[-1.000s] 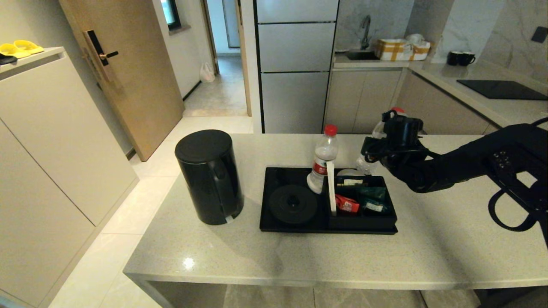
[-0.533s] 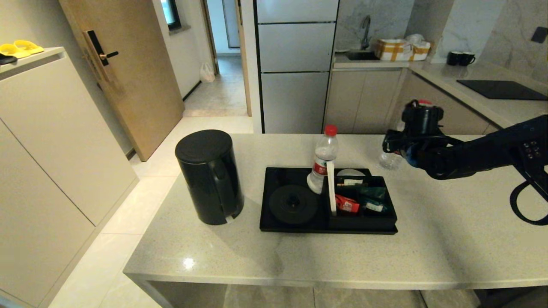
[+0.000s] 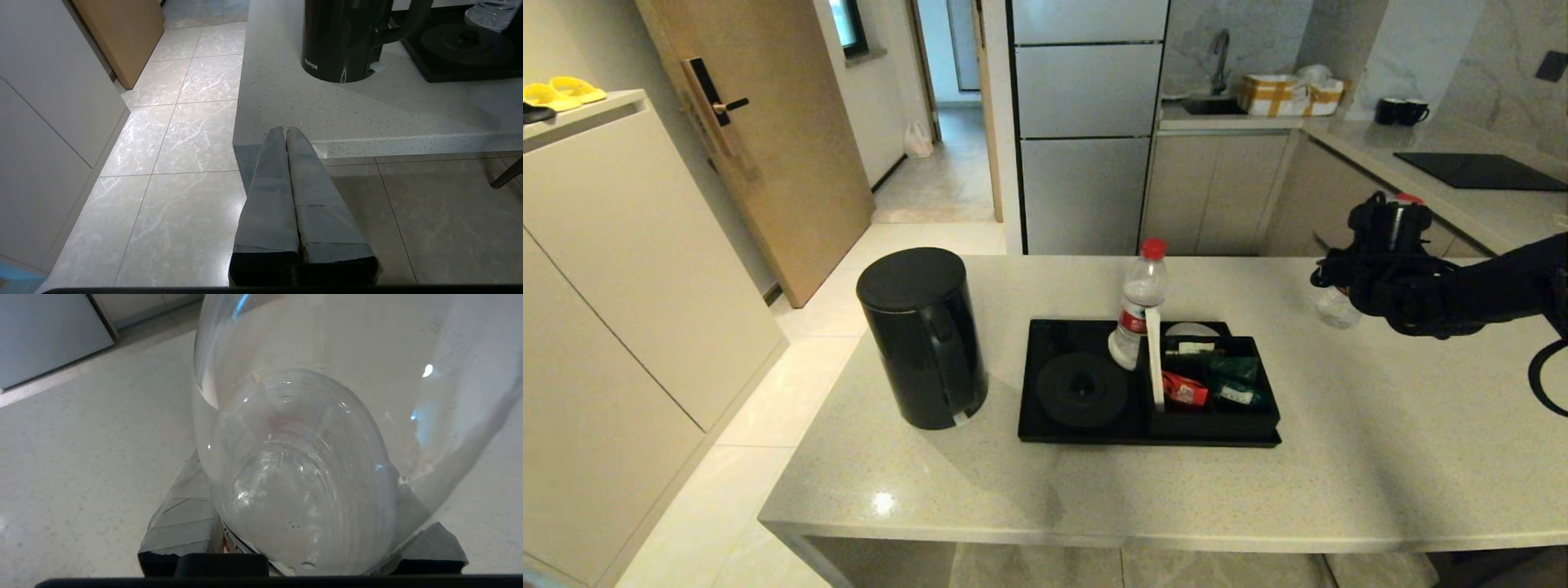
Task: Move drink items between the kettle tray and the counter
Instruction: Place it on the right
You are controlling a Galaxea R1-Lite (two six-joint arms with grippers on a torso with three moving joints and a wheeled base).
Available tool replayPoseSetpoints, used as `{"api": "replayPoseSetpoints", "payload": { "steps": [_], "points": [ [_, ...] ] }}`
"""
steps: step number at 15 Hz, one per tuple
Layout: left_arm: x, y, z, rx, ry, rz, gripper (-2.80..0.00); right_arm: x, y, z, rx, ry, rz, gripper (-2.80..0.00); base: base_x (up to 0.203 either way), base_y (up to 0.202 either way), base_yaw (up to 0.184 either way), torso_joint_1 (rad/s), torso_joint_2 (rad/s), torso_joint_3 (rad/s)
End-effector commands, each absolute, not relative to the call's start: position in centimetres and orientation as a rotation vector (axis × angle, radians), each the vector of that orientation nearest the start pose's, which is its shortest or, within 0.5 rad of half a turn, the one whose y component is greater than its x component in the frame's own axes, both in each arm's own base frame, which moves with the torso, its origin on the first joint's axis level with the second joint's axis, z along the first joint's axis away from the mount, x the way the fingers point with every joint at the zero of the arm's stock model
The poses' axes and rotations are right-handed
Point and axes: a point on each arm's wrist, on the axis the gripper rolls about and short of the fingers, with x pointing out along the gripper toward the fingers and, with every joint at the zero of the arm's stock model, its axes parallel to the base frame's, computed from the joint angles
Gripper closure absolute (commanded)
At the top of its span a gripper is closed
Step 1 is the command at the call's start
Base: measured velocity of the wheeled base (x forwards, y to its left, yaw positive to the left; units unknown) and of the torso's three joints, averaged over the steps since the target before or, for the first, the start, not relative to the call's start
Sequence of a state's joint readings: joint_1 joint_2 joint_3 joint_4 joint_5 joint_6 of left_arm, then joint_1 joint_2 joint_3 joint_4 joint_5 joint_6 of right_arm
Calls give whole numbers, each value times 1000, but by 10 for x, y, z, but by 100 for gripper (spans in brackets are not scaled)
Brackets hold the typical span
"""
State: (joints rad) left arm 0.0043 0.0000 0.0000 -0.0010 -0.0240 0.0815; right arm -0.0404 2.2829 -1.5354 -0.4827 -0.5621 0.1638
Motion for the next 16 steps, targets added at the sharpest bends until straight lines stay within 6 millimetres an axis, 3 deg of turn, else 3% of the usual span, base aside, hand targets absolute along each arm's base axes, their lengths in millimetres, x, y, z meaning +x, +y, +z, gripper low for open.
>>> {"api": "replayPoseSetpoints", "payload": {
  "steps": [1,5,13,14,16],
  "points": [
    [-23,-1,75,82,-2,-19,0,482,-39,112,71,246,-642,0,0,0,0,0,0,0],
    [-23,-1,76,83,-2,-20,0,496,-51,75,30,305,-665,0,0,0,0,0,0,0],
    [-23,-1,76,81,-2,-20,0,492,-48,77,12,313,-658,0,0,0,0,0,0,0],
    [-23,-1,75,81,-1,-18,0,492,-48,78,11,315,-659,-280,0,0,0,0,0,0],
    [-23,-1,75,83,-1,-20,0,493,-48,82,16,302,-666,-280,0,0,0,0,0,0]
  ]
}}
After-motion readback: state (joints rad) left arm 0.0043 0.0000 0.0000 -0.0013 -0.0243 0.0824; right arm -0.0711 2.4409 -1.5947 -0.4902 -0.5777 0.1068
